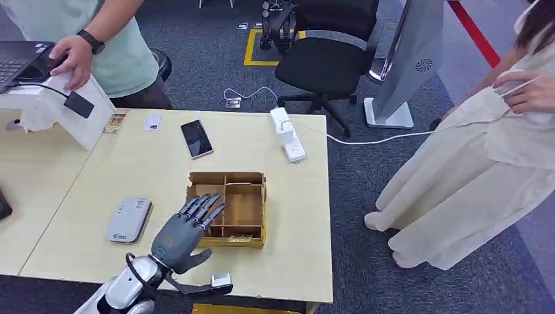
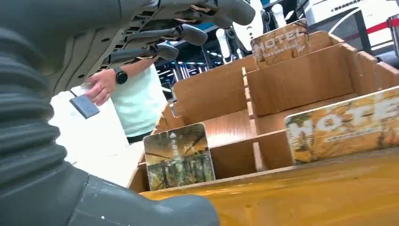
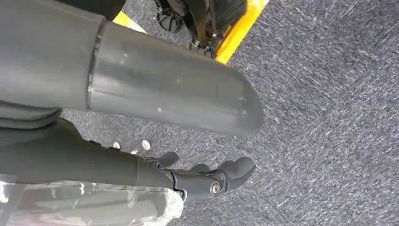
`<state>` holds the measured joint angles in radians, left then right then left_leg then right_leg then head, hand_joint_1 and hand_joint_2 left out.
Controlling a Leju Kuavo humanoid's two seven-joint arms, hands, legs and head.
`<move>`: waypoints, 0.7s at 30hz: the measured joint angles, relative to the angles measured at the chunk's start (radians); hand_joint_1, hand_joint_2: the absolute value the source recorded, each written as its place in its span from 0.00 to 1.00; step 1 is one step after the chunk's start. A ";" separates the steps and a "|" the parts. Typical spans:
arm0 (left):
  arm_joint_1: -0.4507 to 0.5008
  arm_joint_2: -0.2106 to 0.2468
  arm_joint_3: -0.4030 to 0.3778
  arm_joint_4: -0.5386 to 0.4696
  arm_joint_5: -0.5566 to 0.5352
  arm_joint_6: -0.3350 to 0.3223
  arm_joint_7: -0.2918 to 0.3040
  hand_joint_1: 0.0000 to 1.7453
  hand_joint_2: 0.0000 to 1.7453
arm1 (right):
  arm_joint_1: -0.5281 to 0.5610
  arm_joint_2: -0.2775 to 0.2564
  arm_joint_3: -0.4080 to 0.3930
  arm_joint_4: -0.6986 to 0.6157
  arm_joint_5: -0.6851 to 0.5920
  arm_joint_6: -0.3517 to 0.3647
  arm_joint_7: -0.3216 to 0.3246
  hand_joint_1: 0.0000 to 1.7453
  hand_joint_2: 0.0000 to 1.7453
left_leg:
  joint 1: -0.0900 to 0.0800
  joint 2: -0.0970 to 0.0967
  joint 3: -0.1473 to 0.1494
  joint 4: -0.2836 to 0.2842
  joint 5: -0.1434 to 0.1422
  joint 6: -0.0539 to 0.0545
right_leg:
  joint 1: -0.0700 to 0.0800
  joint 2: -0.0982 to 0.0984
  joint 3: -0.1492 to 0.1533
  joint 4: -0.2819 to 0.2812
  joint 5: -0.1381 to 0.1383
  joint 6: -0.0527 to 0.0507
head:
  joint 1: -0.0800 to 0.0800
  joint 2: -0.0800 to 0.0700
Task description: Pass the card to the sensor for recognition and then transmit it.
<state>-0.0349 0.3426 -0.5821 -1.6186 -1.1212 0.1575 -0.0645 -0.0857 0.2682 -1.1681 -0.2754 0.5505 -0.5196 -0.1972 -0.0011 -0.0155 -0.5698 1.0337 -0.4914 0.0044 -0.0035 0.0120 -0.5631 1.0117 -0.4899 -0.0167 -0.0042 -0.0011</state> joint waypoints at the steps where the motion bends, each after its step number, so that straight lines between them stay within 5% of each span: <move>1: -0.001 -0.005 -0.005 0.000 0.000 -0.001 0.000 0.00 1.00 | 0.000 0.000 0.000 0.000 0.001 0.000 0.000 0.00 0.00 | 0.000 0.000 0.000 0.000 0.000 0.000 | 0.000 0.000 0.000 0.000 0.000 0.000 | 0.000 0.000; 21: -0.072 -0.104 -0.073 0.046 -0.011 -0.003 -0.002 0.00 1.00 | -0.003 0.000 0.000 0.000 0.021 0.006 -0.002 0.00 0.00 | 0.000 0.000 0.000 0.000 0.000 0.000 | 0.000 0.000 0.000 0.000 0.000 0.000 | 0.000 0.000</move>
<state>-0.1068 0.2388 -0.6554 -1.5725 -1.1318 0.1549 -0.0660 -0.0885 0.2682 -1.1681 -0.2750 0.5718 -0.5135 -0.1987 -0.0012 -0.0155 -0.5698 1.0338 -0.4914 0.0044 -0.0036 0.0121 -0.5631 1.0116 -0.4898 -0.0166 -0.0038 -0.0008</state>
